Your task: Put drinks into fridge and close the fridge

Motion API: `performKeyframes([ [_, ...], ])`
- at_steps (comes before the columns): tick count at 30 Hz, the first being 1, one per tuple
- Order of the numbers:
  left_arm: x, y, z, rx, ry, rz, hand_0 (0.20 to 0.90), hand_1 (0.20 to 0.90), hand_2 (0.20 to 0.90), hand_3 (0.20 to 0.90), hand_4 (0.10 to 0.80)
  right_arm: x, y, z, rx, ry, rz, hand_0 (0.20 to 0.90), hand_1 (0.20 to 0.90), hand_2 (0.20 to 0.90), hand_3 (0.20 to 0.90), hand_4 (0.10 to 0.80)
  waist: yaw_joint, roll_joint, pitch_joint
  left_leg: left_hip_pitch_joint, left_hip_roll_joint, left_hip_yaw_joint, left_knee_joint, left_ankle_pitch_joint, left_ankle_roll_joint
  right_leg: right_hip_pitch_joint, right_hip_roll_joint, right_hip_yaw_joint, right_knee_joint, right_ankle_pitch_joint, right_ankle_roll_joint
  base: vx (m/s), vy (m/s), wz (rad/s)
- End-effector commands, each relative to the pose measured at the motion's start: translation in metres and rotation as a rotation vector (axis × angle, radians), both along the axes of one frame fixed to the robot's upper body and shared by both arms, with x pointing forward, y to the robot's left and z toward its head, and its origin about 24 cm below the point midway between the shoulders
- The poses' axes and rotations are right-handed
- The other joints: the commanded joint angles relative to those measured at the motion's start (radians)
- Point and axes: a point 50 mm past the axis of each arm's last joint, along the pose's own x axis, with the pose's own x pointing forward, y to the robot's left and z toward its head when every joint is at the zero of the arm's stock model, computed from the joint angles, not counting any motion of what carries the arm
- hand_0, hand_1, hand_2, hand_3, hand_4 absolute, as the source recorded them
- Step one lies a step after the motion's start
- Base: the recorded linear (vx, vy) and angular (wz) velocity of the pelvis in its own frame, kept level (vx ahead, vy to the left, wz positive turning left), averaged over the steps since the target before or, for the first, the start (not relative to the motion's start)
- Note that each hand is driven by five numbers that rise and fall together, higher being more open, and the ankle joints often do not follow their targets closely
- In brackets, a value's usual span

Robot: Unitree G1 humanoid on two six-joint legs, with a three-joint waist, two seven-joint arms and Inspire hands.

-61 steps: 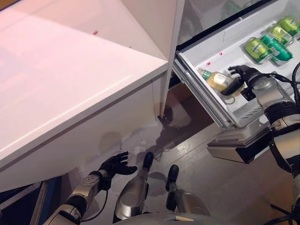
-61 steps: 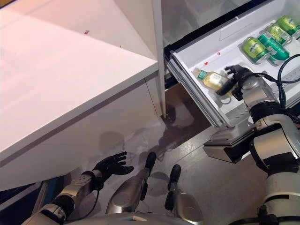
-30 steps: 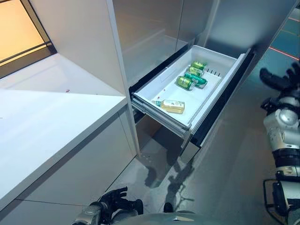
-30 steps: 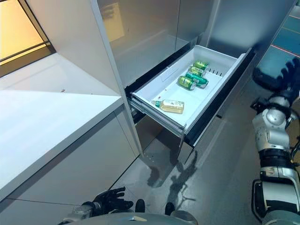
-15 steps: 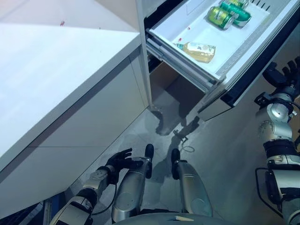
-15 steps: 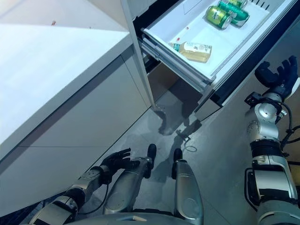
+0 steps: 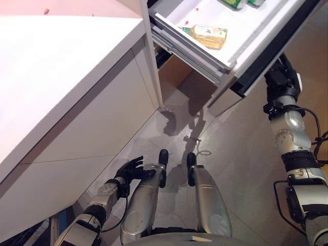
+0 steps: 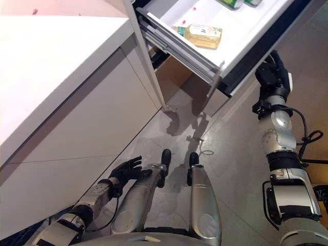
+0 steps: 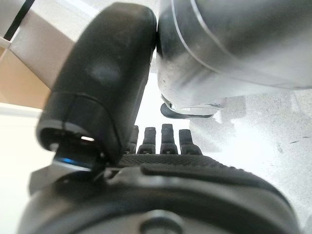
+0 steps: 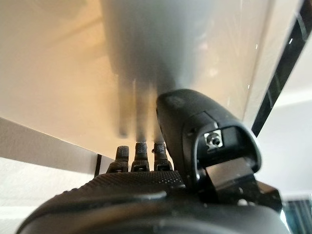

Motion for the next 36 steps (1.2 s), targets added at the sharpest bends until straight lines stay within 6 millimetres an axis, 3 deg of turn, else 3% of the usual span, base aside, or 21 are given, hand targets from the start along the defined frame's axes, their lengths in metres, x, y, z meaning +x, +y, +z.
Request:
performKeyframes([
  [1, -0.043, 0.02, -0.019, 0.065, 0.1, 0.006, 0.9, 0.9, 0.9, 0.9, 0.8, -0.011, 0.097, 0.118, -0.372, -0.5, 0.429, 0.9, 0.9, 0.9, 0.9, 0.8, 0.082, -0.022, -0.078, 0.057, -0.013, 0.005, 0.075, -0.154, 0.03, 0.07, -0.008, -0.015, -0.002, -0.002, -0.009, 0.018, 0.002, 0.16],
  [9, -0.052, 0.028, -0.022, 0.079, 0.138, -0.001, 0.9, 0.9, 0.9, 0.9, 0.8, -0.022, 0.139, 0.146, -0.529, -0.62, 0.538, 0.9, 0.9, 0.9, 0.9, 0.8, 0.125, -0.028, -0.089, 0.124, -0.011, -0.038, -0.009, -0.119, 0.017, 0.157, -0.031, -0.056, -0.092, 0.013, 0.0, 0.045, -0.002, 0.17],
  [14, -0.061, 0.032, -0.026, 0.089, 0.165, -0.007, 0.9, 0.9, 0.9, 0.9, 0.8, -0.025, 0.147, 0.152, -0.557, -0.651, 0.53, 0.9, 0.9, 0.9, 0.9, 0.8, 0.15, -0.035, -0.113, 0.179, -0.009, -0.064, -0.067, -0.103, 0.011, 0.227, -0.041, -0.08, -0.165, 0.023, 0.004, 0.089, 0.001, 0.18],
  [20, -0.076, 0.037, -0.032, 0.107, 0.213, -0.017, 0.9, 0.9, 0.9, 0.9, 0.8, -0.024, 0.14, 0.153, -0.495, -0.668, 0.416, 0.9, 0.9, 0.9, 0.9, 0.8, 0.168, -0.046, -0.149, 0.248, -0.011, -0.086, -0.122, -0.096, 0.009, 0.312, -0.049, -0.099, -0.24, 0.036, 0.01, 0.114, 0.0, 0.25],
  [29, -0.095, 0.041, -0.039, 0.132, 0.269, -0.003, 0.9, 0.9, 0.9, 0.9, 0.8, -0.027, 0.103, 0.134, -0.316, -0.648, 0.071, 0.9, 0.9, 0.9, 0.9, 0.8, 0.143, -0.056, -0.194, 0.321, -0.004, -0.073, -0.165, -0.105, 0.018, 0.386, -0.04, -0.079, -0.311, 0.054, 0.017, 0.065, -0.02, 0.05],
  [33, -0.101, 0.039, -0.043, 0.125, 0.291, 0.01, 0.9, 0.9, 0.9, 0.9, 0.8, -0.033, 0.085, 0.111, -0.227, -0.612, -0.022, 0.9, 0.9, 0.9, 0.9, 0.8, 0.109, -0.056, -0.224, 0.358, 0.008, -0.051, -0.201, -0.103, 0.018, 0.413, -0.027, -0.052, -0.346, 0.061, 0.017, 0.031, -0.034, -0.07],
  [36, -0.102, 0.035, -0.045, 0.092, 0.301, 0.012, 0.9, 0.9, 0.9, 0.9, 0.8, -0.035, 0.074, 0.08, -0.121, -0.523, 0.003, 0.9, 0.9, 0.9, 0.9, 0.8, 0.082, -0.057, -0.254, 0.384, 0.021, -0.035, -0.24, -0.092, 0.014, 0.423, -0.014, -0.035, -0.368, 0.067, 0.016, 0.006, -0.063, -0.12],
])
